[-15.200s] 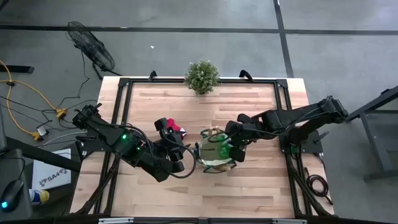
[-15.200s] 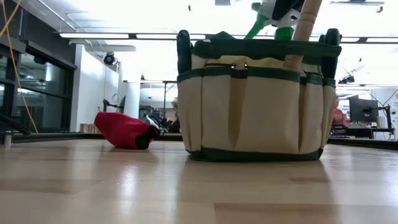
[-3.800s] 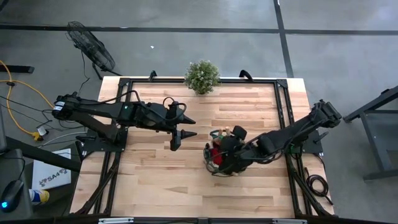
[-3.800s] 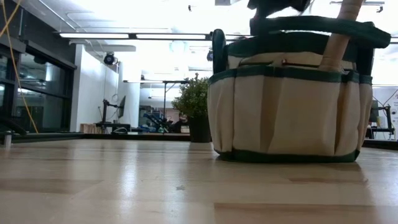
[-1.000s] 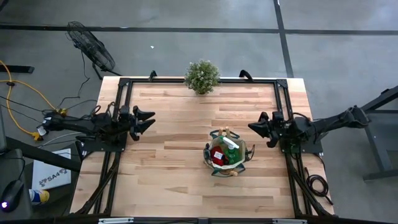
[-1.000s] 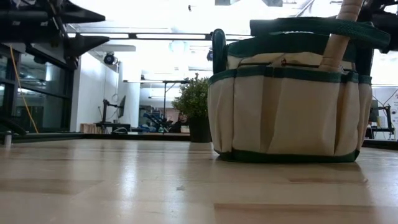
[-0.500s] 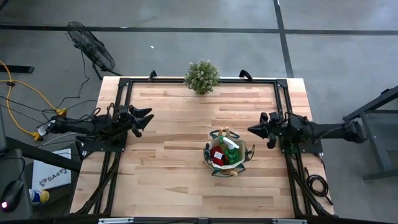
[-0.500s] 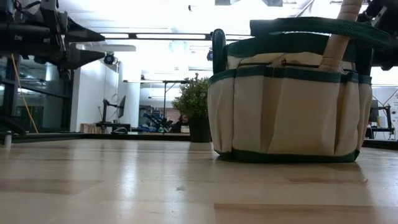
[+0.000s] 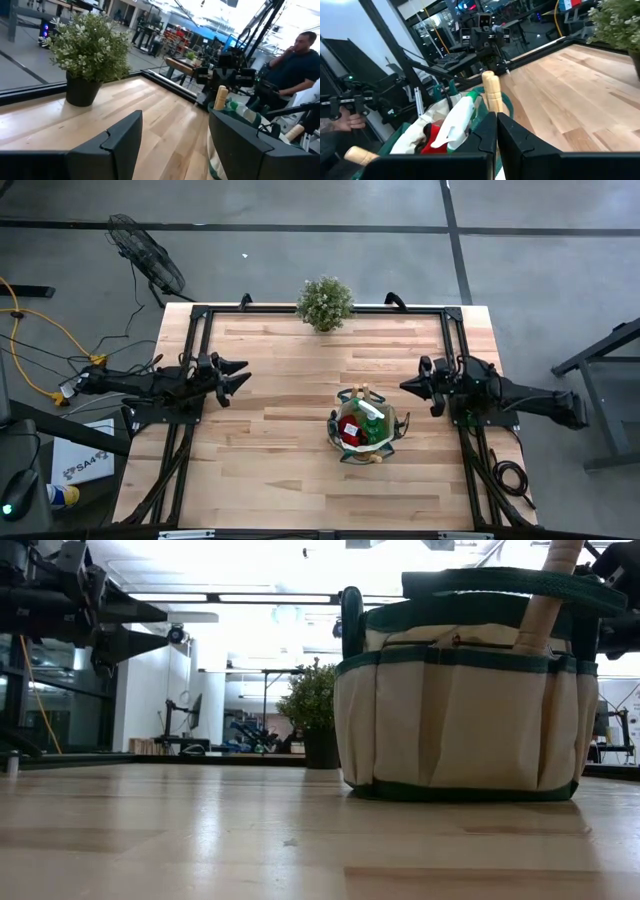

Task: Pick & Place Garden tools in Gardening bag
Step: Return to Home Position

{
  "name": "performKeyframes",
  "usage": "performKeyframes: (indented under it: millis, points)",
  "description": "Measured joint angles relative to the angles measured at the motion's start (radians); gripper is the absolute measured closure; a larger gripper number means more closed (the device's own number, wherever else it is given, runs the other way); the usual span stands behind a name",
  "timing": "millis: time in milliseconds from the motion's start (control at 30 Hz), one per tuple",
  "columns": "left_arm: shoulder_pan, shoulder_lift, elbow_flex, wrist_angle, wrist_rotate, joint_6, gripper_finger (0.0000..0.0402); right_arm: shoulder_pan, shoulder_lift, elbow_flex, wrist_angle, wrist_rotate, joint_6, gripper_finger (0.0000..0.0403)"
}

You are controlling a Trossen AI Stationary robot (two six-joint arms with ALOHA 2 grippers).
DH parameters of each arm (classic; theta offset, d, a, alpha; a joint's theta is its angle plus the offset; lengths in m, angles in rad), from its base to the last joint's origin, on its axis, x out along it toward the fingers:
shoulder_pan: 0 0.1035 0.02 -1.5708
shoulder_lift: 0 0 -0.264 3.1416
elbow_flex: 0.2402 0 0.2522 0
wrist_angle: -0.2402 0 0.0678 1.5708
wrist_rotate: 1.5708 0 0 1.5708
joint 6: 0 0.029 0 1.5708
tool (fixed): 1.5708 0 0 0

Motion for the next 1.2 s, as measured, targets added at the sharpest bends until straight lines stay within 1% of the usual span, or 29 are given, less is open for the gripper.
performKeyframes:
  millis: [133, 267, 533, 1200]
  points:
    - [0.000, 0.000, 0.000, 0.003, 0.031, 0.000, 0.0177, -0.016, 0.000, 0.000, -0.001, 0.002, 0.001, 0.0400]
    - [0.000, 0.000, -0.002, 0.004, 0.065, 0.001, 0.0177, -0.020, 0.000, 0.000, -0.002, 0.020, 0.043, 0.0400]
    - [0.001, 0.000, -0.002, -0.013, 0.193, 0.051, 0.0177, -0.019, 0.000, 0.000, -0.001, 0.041, 0.045, 0.0400]
    - [0.000, 0.004, -0.002, -0.020, 0.192, 0.045, 0.0177, -0.019, 0.000, -0.001, 0.005, 0.041, 0.045, 0.0399]
